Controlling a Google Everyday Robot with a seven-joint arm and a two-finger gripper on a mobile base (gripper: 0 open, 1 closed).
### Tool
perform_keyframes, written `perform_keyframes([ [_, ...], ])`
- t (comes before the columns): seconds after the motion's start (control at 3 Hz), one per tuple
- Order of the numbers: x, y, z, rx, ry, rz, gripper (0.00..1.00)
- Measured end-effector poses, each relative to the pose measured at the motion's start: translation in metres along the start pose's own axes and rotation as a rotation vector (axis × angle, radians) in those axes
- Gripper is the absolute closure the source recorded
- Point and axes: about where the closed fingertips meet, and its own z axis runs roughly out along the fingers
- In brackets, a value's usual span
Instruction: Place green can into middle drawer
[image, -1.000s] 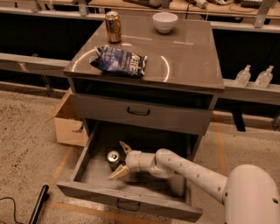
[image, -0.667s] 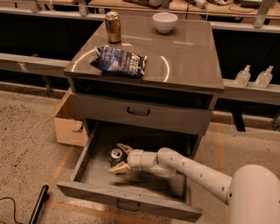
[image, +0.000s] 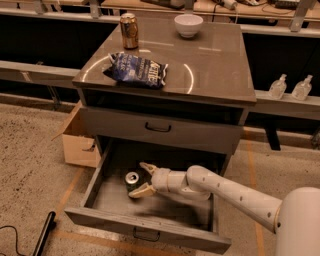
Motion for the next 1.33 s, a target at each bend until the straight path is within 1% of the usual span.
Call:
perform_keyframes([
  [0.33,-0.004,0.005,-0.024,0.001,0.042,0.006,0.08],
  [0.67,-0.008,0.011,-0.056,0.019,0.098,0.021,0.26],
  [1.0,-0.014,0.018,-0.094,0.049,0.162,0.032,0.49],
  [1.33,-0.027,0.023,-0.135,0.098,0.236,0.033,0.68],
])
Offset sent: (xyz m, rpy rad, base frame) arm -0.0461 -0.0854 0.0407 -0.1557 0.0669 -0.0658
